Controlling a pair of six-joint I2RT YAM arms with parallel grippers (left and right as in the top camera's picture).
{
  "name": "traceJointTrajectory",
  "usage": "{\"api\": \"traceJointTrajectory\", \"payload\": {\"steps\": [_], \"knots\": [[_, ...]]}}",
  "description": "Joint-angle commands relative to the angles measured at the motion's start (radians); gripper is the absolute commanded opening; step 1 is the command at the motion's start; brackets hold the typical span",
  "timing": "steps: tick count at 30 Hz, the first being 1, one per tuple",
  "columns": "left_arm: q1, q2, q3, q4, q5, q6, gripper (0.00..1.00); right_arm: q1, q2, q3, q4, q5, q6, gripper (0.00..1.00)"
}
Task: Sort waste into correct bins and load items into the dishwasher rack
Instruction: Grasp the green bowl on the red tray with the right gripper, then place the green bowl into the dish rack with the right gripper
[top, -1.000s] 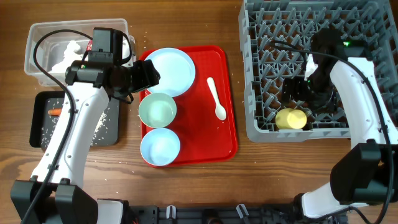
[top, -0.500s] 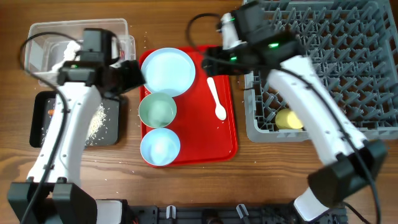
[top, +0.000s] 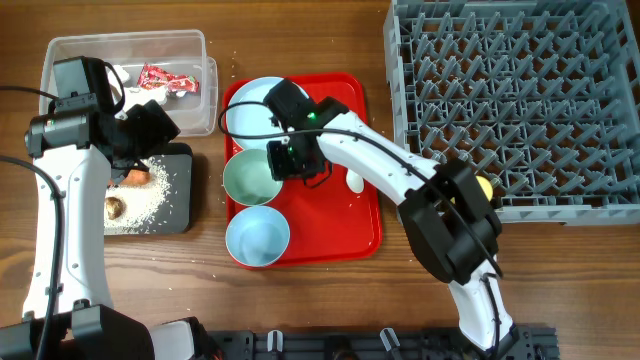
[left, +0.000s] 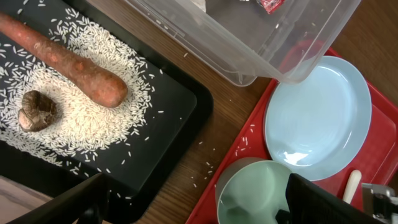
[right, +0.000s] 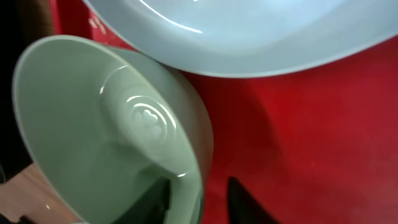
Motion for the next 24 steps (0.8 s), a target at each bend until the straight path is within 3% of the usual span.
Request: {"api": "traceJointTrajectory", "payload": {"steps": [1,3,6,10,14,17,19,21,23,24], "knots": [[0.004,-0.016,0.01,-0.003,-0.006,-0.002,0.92,0.003,0.032,-0.023,0.011,-0.014,0.026,0.22],[0.004,-0.016,0.01,-0.003,-0.006,-0.002,0.96,0.003,0.032,-0.023,0.012,0.013,0.046,0.04],[0.004,-0.016,0.01,-0.003,-0.006,-0.002,1.0,-0.023,0.002,-0.023,0.004,0.032,0.048,0.04],[0.004,-0.016,0.01,-0.002,-0.006,-0.002,1.0,-0.088,-0.175,-0.023,-0.048,0.183,0.034,0.04],[0.004,-0.016,0.01,-0.002,-0.006,-0.002,1.0,-0.189,-0.418,-0.023,-0.097,0.561,-0.01,0.04],[0.004,-0.016,0.01,-0.002,-0.006,-0.002,1.0,-0.274,-0.519,-0.023,-0.044,1.032,-0.106,0.04],[0.004,-0.016,0.01,-0.002,-0.006,-0.002,1.0,-0.306,-0.509,-0.023,0.092,1.271,-0.298,0.04],[0.004,-0.016,0.01,-0.002,-0.006,-0.002,1.0,-0.338,-0.452,-0.023,0.354,1.412,-0.655,0.04],[0.004,-0.016,0.01,-0.002,-0.006,-0.002,1.0,-0.365,-0.362,-0.023,0.654,1.427,-1.116,0.04],[0.004,-0.016,0.01,-0.002,-0.006,-0.002,1.0,-0.368,-0.318,-0.023,0.743,1.429,-1.274,0.04]]}}
